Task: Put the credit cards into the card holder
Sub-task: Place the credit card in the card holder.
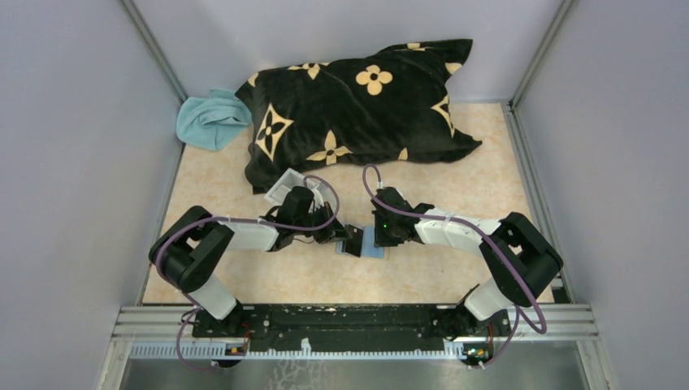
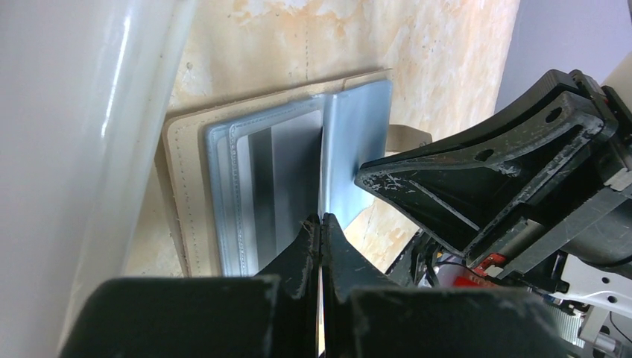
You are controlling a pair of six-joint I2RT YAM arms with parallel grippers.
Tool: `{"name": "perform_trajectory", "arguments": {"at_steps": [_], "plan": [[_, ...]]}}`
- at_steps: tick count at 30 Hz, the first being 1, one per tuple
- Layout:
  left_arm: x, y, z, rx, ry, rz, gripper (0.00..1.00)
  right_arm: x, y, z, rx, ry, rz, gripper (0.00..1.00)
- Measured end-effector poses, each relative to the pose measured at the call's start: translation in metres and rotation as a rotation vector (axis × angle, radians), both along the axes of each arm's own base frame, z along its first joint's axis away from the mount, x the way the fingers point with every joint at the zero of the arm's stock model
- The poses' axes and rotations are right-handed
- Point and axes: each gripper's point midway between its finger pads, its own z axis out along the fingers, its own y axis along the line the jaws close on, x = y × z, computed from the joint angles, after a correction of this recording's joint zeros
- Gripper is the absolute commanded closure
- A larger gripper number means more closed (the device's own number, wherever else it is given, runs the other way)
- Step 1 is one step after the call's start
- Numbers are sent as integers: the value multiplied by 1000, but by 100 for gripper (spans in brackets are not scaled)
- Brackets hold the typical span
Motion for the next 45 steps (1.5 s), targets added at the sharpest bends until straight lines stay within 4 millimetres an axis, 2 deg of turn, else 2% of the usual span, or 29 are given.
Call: {"name": "perform_trajectory", "arguments": {"at_steps": [14,31,45], "plan": [[0,-2,-2,-6,0,-7,100,0,0,0,-1,-1,4,100],[-1,-5,10,-50,-45,-2,100,0,0,0,0,-1,8,100],[-3,-3,0,-7,-28,16,100,0,0,0,-1,-4,16,100]]}}
